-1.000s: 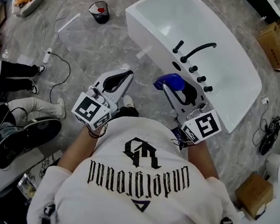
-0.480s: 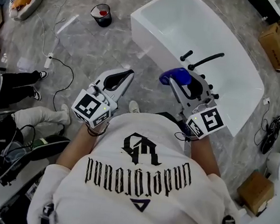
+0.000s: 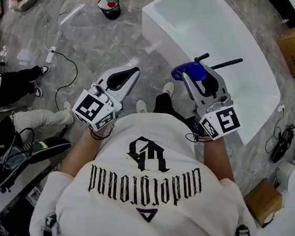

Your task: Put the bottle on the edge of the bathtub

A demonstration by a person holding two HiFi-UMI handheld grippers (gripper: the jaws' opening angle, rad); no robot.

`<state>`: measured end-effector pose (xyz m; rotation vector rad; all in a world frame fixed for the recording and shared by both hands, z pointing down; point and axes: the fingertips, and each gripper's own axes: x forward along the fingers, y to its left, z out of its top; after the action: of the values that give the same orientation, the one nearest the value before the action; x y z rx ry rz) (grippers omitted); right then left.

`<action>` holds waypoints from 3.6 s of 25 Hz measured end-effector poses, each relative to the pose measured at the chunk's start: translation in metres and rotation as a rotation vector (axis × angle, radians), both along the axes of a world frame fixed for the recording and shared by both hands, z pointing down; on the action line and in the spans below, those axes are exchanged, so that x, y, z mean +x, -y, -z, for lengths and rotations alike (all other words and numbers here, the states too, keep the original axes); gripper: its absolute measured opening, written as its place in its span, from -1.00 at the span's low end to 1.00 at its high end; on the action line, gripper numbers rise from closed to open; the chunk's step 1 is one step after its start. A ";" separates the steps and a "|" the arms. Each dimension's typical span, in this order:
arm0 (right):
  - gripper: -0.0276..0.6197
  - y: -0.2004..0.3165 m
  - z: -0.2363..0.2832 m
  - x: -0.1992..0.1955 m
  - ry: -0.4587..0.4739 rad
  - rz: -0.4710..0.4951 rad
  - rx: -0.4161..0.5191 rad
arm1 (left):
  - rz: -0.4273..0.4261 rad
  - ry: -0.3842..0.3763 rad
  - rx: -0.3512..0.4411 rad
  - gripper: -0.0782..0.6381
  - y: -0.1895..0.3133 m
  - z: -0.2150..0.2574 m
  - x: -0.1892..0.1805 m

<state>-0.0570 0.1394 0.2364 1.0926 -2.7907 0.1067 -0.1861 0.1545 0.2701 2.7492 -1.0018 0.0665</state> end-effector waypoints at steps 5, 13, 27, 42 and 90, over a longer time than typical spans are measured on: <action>-0.43 0.032 -0.004 0.008 0.006 0.021 -0.004 | 0.035 0.018 -0.010 -0.74 0.022 -0.001 0.003; -0.43 0.091 -0.010 0.028 -0.002 0.046 -0.029 | 0.066 0.032 -0.038 -0.74 0.070 -0.004 0.021; -0.43 0.192 -0.028 0.103 -0.013 0.087 -0.062 | 0.074 0.040 -0.052 -0.74 0.172 -0.013 0.104; -0.43 0.233 -0.033 0.153 -0.011 0.072 -0.061 | 0.033 0.048 -0.059 -0.74 0.225 -0.016 0.166; -0.43 0.386 -0.203 0.066 -0.187 0.067 -0.348 | -0.089 0.054 -0.251 -0.74 0.401 -0.125 0.100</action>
<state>0.0085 -0.2468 0.4397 0.8741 -2.5134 0.4402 -0.0862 -0.2463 0.3946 2.5716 -0.8209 0.2640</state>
